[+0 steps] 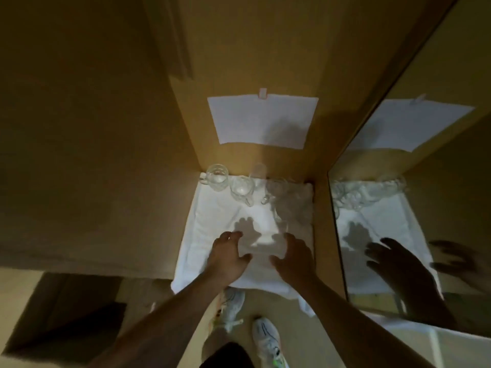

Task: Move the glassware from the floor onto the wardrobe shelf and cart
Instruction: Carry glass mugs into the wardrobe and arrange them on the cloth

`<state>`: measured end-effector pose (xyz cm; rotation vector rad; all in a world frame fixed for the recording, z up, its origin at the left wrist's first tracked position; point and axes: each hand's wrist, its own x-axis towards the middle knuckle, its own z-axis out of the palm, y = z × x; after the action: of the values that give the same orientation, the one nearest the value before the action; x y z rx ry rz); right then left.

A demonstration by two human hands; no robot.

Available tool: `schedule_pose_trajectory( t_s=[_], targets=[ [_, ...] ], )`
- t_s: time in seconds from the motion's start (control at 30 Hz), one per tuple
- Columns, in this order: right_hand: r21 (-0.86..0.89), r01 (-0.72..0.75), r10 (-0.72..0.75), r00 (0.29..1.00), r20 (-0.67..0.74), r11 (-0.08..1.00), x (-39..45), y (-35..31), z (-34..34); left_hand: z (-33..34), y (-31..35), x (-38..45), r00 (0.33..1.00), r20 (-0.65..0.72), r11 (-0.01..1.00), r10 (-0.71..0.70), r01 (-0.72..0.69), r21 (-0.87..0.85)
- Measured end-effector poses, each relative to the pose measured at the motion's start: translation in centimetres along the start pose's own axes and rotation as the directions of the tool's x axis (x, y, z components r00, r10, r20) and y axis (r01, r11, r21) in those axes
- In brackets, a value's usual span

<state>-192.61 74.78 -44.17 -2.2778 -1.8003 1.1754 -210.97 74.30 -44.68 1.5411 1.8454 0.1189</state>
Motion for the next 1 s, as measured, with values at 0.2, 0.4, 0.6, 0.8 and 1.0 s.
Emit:
schedule_pose_trajectory(
  t_s=[0.2, 0.4, 0.6, 0.8, 1.0],
  targets=[
    [0.217, -0.299, 0.323, 0.943, -0.080, 0.929, 3.7, 1.6, 1.7, 2.6, -0.5, 6.8, 0.983, 0.180, 0.994, -0.027, 0.046, -0.102],
    [0.559, -0.376, 0.558, 0.806, -0.197, 0.740, 10.6, 3.8, 3.7, 7.4, 0.0, 13.9, 0.959, 0.266, 0.955, -0.097, 0.165, -0.247],
    [0.828, -0.288, 0.735, 0.647, -0.202, 0.481, 18.2, 6.3, 6.2, 13.5, 0.6, 18.5, 0.930, 0.327, 0.887, -0.171, 0.290, -0.360],
    [0.945, -0.116, 0.841, 0.498, -0.211, 0.306, 24.5, 7.0, 7.1, 18.1, 2.6, 21.1, 0.918, 0.358, 0.864, -0.169, 0.313, -0.394],
    [0.942, -0.096, 0.862, 0.440, -0.251, 0.323, 26.5, 7.0, 7.3, 20.2, 3.7, 22.9, 0.881, 0.436, 0.747, -0.186, 0.415, -0.519]
  ],
)
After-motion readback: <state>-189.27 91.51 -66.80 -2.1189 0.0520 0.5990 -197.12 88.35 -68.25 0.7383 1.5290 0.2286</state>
